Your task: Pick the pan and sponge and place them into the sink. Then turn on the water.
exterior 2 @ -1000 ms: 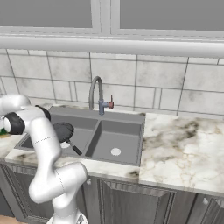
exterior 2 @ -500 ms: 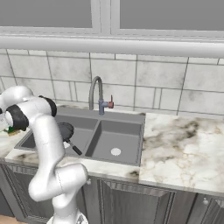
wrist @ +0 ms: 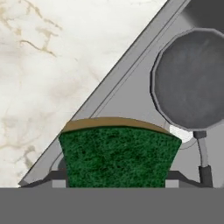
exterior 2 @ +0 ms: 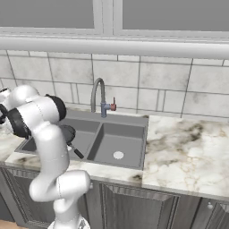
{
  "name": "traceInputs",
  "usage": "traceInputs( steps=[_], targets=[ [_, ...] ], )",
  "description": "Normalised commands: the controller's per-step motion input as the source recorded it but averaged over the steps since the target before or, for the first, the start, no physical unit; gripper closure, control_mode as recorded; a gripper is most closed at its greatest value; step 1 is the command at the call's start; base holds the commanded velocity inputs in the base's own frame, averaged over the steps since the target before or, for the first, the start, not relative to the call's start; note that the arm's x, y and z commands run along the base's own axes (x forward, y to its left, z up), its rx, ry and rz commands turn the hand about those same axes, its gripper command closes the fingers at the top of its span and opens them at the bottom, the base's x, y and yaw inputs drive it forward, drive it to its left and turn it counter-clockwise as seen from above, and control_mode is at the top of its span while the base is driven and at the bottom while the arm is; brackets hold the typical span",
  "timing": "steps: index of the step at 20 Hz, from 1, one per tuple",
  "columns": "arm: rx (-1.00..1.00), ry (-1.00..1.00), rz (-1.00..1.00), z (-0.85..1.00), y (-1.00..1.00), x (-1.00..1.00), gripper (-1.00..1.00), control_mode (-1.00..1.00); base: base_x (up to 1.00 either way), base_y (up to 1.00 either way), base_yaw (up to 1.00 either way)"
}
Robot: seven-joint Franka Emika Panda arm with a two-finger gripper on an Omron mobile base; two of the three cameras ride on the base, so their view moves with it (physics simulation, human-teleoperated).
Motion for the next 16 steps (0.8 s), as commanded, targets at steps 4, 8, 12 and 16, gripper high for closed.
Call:
traceInputs(
  steps=[4,8,12,16],
  targets=[
    [0.03,0.0,0.0,0.0,-0.61,0.03,1.0,-1.0,0.0,0.0,0.0],
    [0.0,0.0,0.0,-0.08,-0.57,0.22,1.0,-1.0,0.0,0.0,0.0],
    [0.0,0.0,0.0,-0.05,-0.51,0.39,1.0,-1.0,0.0,0.0,0.0],
    [0.0,0.01,0.0,-0.03,-0.47,0.46,1.0,-1.0,0.0,0.0,0.0]
  ],
)
